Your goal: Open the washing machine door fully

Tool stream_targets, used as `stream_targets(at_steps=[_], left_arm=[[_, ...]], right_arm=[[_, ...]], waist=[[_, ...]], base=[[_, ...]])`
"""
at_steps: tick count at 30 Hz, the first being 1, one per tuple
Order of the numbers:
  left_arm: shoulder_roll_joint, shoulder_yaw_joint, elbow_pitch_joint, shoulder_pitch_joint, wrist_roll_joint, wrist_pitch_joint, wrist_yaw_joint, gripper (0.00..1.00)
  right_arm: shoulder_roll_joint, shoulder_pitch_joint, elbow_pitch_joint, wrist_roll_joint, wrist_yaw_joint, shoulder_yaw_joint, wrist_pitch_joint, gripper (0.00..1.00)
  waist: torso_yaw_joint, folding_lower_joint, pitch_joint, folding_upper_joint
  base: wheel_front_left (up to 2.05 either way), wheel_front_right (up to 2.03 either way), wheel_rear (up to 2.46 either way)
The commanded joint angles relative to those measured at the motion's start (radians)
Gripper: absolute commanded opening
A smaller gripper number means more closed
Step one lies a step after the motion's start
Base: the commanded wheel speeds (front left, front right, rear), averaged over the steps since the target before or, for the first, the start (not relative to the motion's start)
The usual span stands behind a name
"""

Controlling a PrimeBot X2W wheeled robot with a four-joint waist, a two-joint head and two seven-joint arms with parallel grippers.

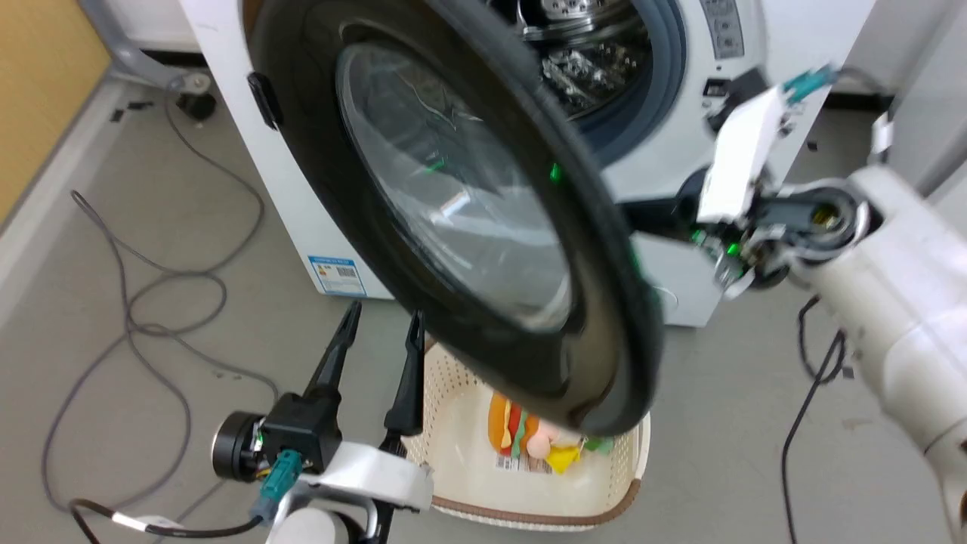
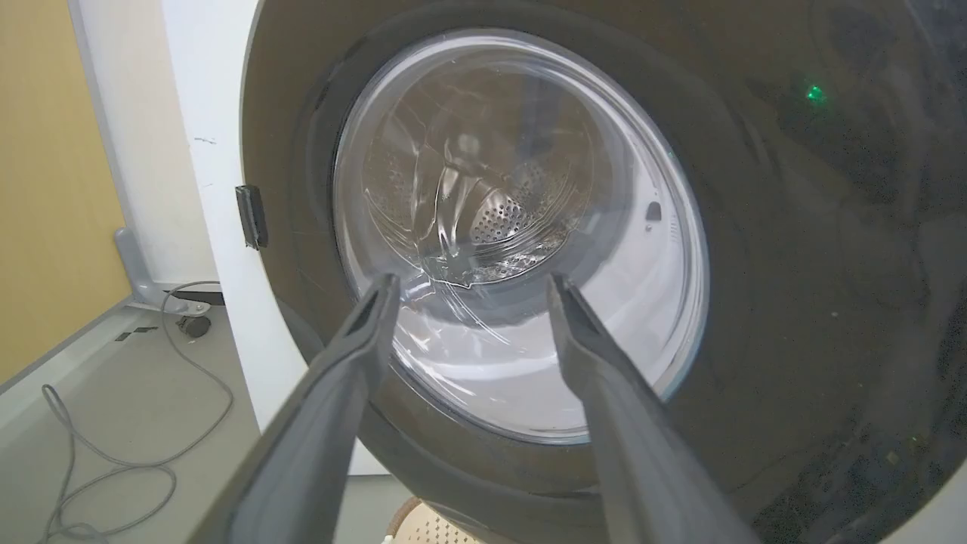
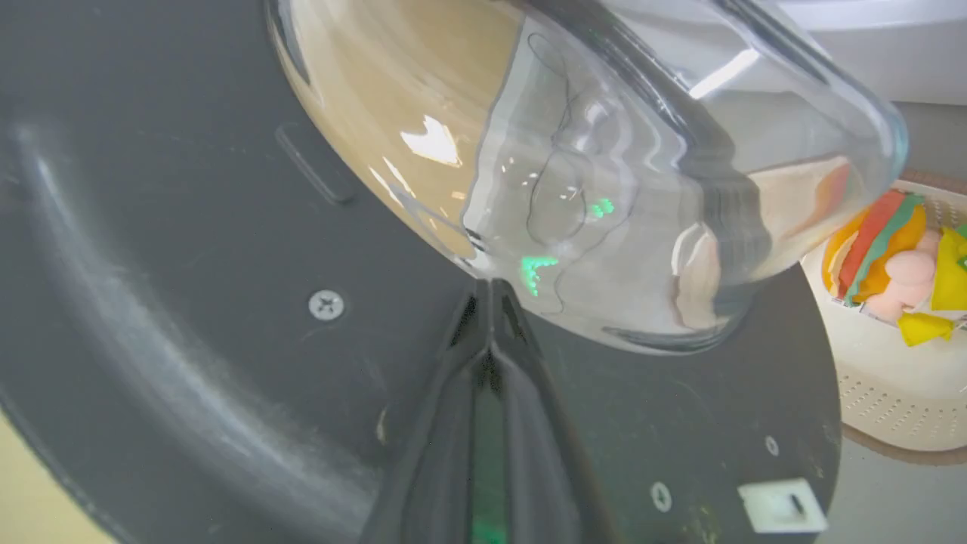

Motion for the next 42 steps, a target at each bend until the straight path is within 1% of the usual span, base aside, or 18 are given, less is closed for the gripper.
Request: stream_targets(at_steps=[1, 9, 16, 19, 22, 23, 24, 29, 30, 33, 40, 42], left_arm=[[0.002, 0.005, 0.007, 0.016, 0.01, -0.005, -0.004, 1.0], [0.002, 0.02, 0.022, 0.057, 0.022, -0.005, -0.014, 1.0], [0.002, 0.023, 0.026, 0.067, 0.023, -0.005, -0.014, 1.0], [0.002, 0.024, 0.026, 0.069, 0.022, -0.005, -0.013, 1.0], [0.002, 0.026, 0.025, 0.071, 0.022, -0.005, -0.012, 1.0], [0.002, 0.026, 0.025, 0.073, 0.022, -0.005, -0.012, 1.0], [0.002, 0.026, 0.026, 0.074, 0.021, -0.005, -0.012, 1.0], [0.002, 0.029, 0.032, 0.081, 0.023, -0.005, -0.011, 1.0], [0.002, 0.029, 0.032, 0.081, 0.023, -0.005, -0.011, 1.0], [0.002, 0.03, 0.04, 0.083, 0.025, -0.005, -0.015, 1.0], [0.002, 0.036, 0.06, 0.091, 0.025, -0.005, -0.019, 1.0], [0.002, 0.038, 0.065, 0.094, 0.026, -0.005, -0.021, 1.0]], right_arm=[[0.005, 0.037, -0.026, 0.012, 0.001, 0.007, 0.006, 0.0], [0.002, 0.143, -0.171, 0.044, 0.001, 0.051, -0.007, 0.0], [-0.021, 0.195, -0.268, 0.082, 0.001, 0.091, -0.036, 0.0], [-0.035, 0.216, -0.298, 0.109, 0.001, 0.09, -0.073, 0.0], [-0.053, 0.247, -0.339, 0.126, 0.001, 0.06, -0.172, 0.0], [-0.06, 0.263, -0.355, 0.122, 0.001, 0.047, -0.219, 0.47], [-0.068, 0.282, -0.372, 0.118, 0.001, 0.032, -0.27, 1.0], [-0.112, 0.424, -0.468, 0.089, 0.001, -0.047, -0.526, 1.0], [-0.112, 0.424, -0.468, 0.089, 0.001, -0.047, -0.526, 1.0], [-0.145, 0.518, -0.514, 0.061, 0.001, -0.082, -0.675, 1.0], [-0.203, 0.762, -0.656, 0.071, 0.001, -0.193, -0.982, 1.0], [-0.21, 0.829, -0.684, 0.078, 0.001, -0.236, -1.032, 1.0]], waist=[[0.006, 0.0001, -0.016, 0.0], [0.022, 0.0001, -0.047, 0.0], [0.031, 0.0001, -0.052, 0.0], [0.029, 0.0001, -0.052, 0.0], [0.022, 0.0001, -0.053, 0.0], [0.02, 0.0001, -0.054, 0.0], [0.017, 0.0001, -0.055, 0.0], [-0.005, 0.0001, -0.066, 0.0], [-0.005, 0.0001, -0.066, 0.0], [-0.018, 0.0001, -0.073, 0.0], [-0.037, 0.0001, -0.096, 0.0], [-0.043, 0.0001, -0.1, 0.0]], base=[[0.0, 0.0, 0.0], [0.0, 0.0, 0.0], [0.0, 0.0, 0.0], [0.0, 0.0, 0.0], [0.0, 0.0, 0.0], [0.0, 0.0, 0.0], [0.0, 0.0, 0.0], [0.0, 0.0, 0.0], [0.0, 0.0, 0.0], [0.0, 0.0, 0.0], [0.0, 0.0, 0.0], [0.0, 0.0, 0.0]])
